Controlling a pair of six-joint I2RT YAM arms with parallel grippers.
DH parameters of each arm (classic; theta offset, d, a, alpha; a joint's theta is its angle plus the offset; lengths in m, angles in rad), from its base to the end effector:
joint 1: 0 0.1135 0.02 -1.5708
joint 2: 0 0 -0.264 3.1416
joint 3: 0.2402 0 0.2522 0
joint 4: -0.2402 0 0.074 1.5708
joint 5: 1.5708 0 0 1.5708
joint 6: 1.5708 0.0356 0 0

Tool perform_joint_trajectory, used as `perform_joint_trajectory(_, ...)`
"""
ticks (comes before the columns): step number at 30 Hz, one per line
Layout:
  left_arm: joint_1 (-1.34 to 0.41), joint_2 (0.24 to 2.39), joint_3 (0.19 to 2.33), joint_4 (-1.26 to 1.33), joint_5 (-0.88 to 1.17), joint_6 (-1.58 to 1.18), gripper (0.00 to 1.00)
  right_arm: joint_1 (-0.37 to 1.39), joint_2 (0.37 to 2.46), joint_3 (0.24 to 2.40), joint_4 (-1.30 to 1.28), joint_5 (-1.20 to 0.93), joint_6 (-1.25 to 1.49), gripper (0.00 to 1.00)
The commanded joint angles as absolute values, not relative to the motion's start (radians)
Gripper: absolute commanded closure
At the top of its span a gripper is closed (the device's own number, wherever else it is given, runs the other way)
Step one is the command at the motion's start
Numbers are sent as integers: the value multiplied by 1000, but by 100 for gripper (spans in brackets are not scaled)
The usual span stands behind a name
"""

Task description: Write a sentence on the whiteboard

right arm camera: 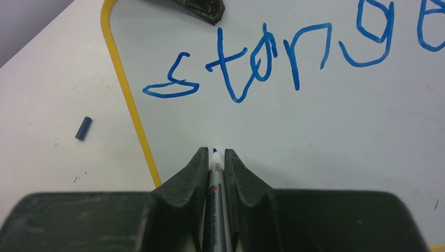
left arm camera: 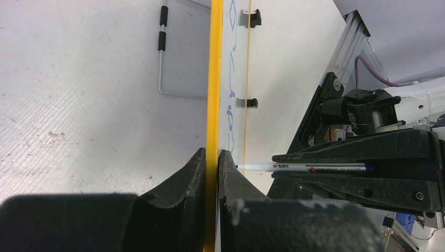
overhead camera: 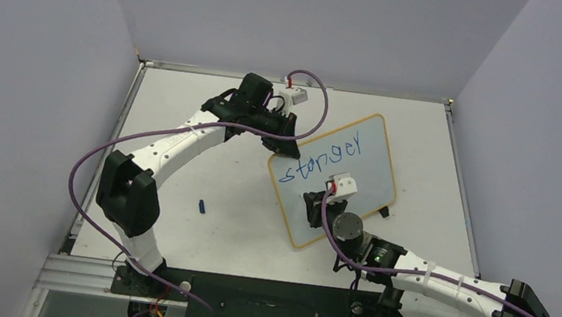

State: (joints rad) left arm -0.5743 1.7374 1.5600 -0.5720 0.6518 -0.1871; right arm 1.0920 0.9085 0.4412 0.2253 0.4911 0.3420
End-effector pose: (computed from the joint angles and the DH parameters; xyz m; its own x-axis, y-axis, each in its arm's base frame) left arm 0.3160 -0.2302 0.3200 -0.7116 0.2843 -0.6425 0.6843 0.4876 -0.5422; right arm 0.1097 0.1748 0.2396 -0.2958 0.0722 -0.9525 -0.5016 0.8369 0.2191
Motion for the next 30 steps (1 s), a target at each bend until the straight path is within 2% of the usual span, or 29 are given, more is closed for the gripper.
perform_joint_trajectory(1, -565, 1689, 1563, -523, 554, -152, 100, 1084, 945, 459, 212, 555, 356, 100)
perform_joint_trajectory(9, -565, 1687, 1561, -523, 554, -152, 100, 1085, 932, 527, 158, 576, 320, 100)
perform_joint_trajectory(18, -564, 1690, 1560, -523, 554, -152, 100, 1090, 981, 574, 168, 502, 300, 100)
perform_joint_trajectory(30, -564, 1692, 1562, -526, 552, -150, 100, 1126, 1018, 540, 176, 468, 348, 100)
